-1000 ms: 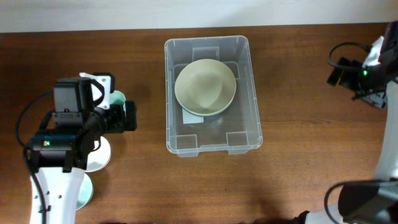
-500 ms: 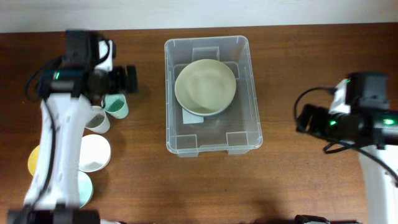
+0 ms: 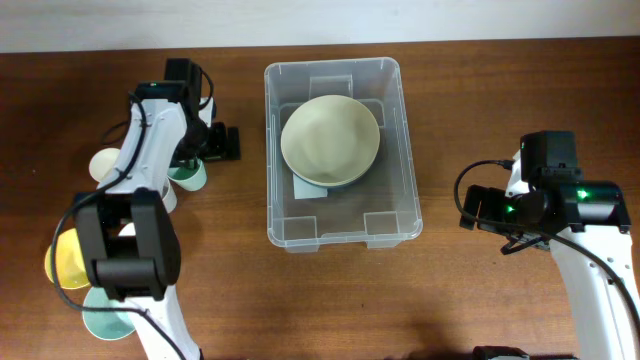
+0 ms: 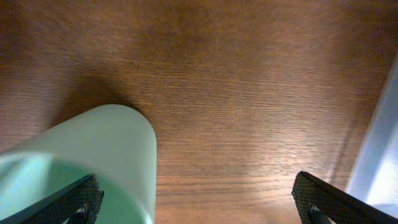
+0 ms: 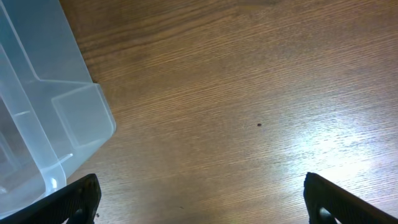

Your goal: Pack container

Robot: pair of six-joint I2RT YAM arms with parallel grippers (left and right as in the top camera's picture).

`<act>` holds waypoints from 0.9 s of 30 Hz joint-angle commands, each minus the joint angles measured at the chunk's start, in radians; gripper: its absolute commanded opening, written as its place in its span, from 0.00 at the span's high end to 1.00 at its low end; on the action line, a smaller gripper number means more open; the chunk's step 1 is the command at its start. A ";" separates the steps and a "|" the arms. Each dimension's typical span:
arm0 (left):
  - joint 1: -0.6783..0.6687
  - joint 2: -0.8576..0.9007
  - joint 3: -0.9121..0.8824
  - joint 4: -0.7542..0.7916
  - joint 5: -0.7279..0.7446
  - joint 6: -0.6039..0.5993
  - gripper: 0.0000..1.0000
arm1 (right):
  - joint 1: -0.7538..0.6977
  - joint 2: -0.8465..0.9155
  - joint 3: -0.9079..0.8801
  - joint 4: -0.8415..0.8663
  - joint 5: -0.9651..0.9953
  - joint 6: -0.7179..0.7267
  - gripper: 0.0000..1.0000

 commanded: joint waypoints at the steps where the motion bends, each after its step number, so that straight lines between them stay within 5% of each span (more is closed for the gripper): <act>1: 0.005 0.056 0.018 -0.004 -0.011 -0.013 0.00 | 0.009 -0.005 -0.003 0.002 0.035 0.010 0.00; 4: 0.005 0.061 0.018 -0.004 -0.011 -0.013 0.01 | 0.009 -0.005 -0.003 0.002 0.035 0.010 0.00; 6: 0.005 0.061 0.019 -0.004 -0.011 -0.013 0.11 | 0.009 -0.005 -0.003 0.005 0.035 0.010 0.00; 9: 0.007 0.061 0.019 -0.004 -0.011 -0.012 0.49 | 0.009 -0.005 -0.003 0.006 0.035 0.010 0.00; 13: 0.010 0.061 0.019 -0.004 -0.011 -0.012 0.81 | 0.009 -0.005 -0.003 0.006 0.035 0.010 0.00; 16: 0.010 0.061 0.019 -0.003 -0.013 -0.012 0.86 | 0.009 -0.005 -0.003 0.006 0.035 0.010 0.00; 18: 0.008 0.061 0.019 -0.004 -0.031 -0.013 0.99 | 0.009 -0.005 -0.003 0.006 0.035 0.009 0.00; 27: -0.005 0.044 0.185 -0.142 -0.038 -0.013 0.99 | 0.007 -0.005 -0.003 0.009 0.058 0.011 0.00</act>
